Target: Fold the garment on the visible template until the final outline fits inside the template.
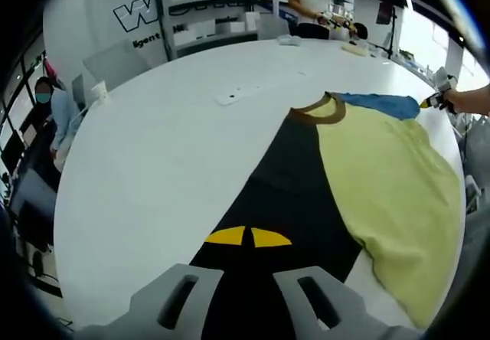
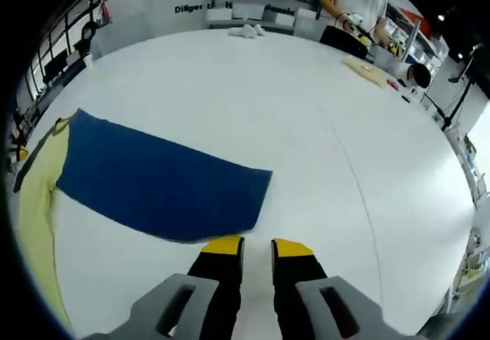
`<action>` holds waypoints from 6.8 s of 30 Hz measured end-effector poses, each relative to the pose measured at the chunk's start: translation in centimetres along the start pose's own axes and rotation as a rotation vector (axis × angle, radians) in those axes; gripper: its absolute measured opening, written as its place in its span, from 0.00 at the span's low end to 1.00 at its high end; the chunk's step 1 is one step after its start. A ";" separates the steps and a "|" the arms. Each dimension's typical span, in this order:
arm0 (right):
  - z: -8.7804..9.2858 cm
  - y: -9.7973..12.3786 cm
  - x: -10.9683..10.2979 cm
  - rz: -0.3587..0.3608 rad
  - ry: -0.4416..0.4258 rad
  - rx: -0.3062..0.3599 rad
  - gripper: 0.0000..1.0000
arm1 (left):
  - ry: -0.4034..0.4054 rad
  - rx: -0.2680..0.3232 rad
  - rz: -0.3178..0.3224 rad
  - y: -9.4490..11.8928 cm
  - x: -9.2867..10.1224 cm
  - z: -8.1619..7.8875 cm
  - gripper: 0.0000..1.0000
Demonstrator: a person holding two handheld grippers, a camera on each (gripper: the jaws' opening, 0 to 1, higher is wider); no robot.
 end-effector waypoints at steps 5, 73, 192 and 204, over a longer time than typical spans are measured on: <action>-0.6 0.2 -1.8 -0.060 0.018 0.034 0.07 | 0.001 0.003 -0.002 0.0 -0.1 -0.1 0.03; 0.1 1.0 -3.0 0.021 -0.422 0.327 0.00 | 0.022 -0.003 -0.019 0.3 -0.4 0.9 0.03; 1.7 -0.2 -4.8 -0.003 -0.077 0.298 0.16 | 0.259 -0.150 -0.337 10.9 -1.4 15.6 0.08; 1.8 -0.1 -4.4 0.003 -0.103 0.296 0.18 | 0.306 -0.148 -0.353 11.0 -1.8 15.8 0.12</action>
Point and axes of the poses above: the point that each gripper's makers call its tool centre point, and the gripper's own axes: y roughly backward along the fingers, x roughly to its right, z roughly out of its underside, the point moved 9 cm from there along y, roughly backward along the fingers, and after that the axes turned 12 degrees about -y, right-handed, at the moved point
